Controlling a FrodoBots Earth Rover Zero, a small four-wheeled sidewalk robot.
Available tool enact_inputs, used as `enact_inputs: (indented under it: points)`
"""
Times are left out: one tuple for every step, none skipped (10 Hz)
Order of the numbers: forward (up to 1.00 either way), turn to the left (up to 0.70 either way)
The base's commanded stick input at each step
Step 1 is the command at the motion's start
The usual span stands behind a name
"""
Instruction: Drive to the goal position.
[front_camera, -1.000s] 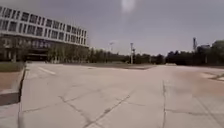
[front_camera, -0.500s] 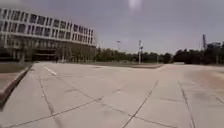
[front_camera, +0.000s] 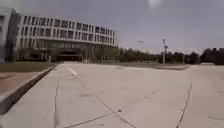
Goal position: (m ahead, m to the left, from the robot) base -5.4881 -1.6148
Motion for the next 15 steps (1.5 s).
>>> enact_inputs:
  points:
    - [1.00, 0.02]
    - [1.00, 0.02]
    - [1.00, 0.02]
    - [1.00, 0.02]
    - [1.00, 0.02]
    - [1.00, 0.04]
    - [1.00, 0.16]
    - [1.00, 0.38]
    - [1.00, 0.40]
    - [1.00, 0.40]
    - [1.00, 0.40]
    - [1.00, 0.40]
    - [1.00, 0.37]
    - [1.00, 0.05]
    - [1.00, 0.02]
